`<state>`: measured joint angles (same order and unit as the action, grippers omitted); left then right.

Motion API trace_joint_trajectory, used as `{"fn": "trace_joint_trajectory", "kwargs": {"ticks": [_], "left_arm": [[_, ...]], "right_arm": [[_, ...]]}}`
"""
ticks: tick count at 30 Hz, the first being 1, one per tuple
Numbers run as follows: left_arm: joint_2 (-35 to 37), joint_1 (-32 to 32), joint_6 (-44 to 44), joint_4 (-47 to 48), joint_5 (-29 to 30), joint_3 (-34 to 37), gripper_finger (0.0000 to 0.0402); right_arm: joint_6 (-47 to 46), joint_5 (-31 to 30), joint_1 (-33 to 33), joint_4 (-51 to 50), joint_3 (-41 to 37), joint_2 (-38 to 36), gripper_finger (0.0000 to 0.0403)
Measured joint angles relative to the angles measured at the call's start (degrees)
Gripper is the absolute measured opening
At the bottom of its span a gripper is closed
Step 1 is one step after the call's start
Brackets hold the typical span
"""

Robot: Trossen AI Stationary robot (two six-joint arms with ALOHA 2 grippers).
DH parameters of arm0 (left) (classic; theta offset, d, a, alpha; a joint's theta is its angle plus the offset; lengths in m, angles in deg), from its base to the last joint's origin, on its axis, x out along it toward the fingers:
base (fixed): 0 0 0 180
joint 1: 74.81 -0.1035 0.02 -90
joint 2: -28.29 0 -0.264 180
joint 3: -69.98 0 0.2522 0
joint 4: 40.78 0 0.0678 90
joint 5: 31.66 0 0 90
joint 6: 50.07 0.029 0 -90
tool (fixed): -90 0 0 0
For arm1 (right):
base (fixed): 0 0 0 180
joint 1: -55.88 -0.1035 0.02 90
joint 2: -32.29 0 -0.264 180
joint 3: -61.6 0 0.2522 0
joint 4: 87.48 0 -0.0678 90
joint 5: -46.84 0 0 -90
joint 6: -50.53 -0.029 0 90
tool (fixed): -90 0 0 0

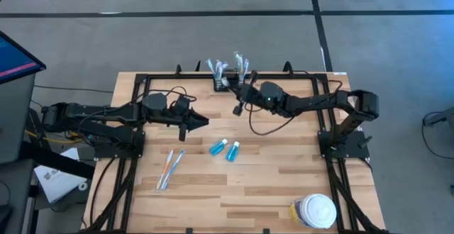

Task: Pick & Place toothbrushing station
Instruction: Put the green toothbrush into the black wire organizer

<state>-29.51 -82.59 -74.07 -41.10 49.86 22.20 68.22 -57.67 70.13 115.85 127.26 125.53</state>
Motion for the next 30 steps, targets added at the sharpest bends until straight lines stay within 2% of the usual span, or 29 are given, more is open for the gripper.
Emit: {"fn": "trace_joint_trajectory", "kwargs": {"ticks": [5, 21, 30], "left_arm": [[0.0, 0.0, 0.3, -0.1, 2.7, 0.0, 0.0067], [0.0, 0.3, 2.5, -0.1, 3.1, 0.0, 0.0067], [0.0, 2.3, 2.8, -0.2, 3.1, 0.0, 0.0067]], "right_arm": [[-2.2, 1.2, 3.6, 1.4, 0.1, -0.2, 0.0000], [-5.1, 2.1, 9.5, 4.0, 0.1, -0.1, 0.0000], [-6.8, 2.8, 11.4, 12.4, 0.1, 7.0, 0.0000]]}}
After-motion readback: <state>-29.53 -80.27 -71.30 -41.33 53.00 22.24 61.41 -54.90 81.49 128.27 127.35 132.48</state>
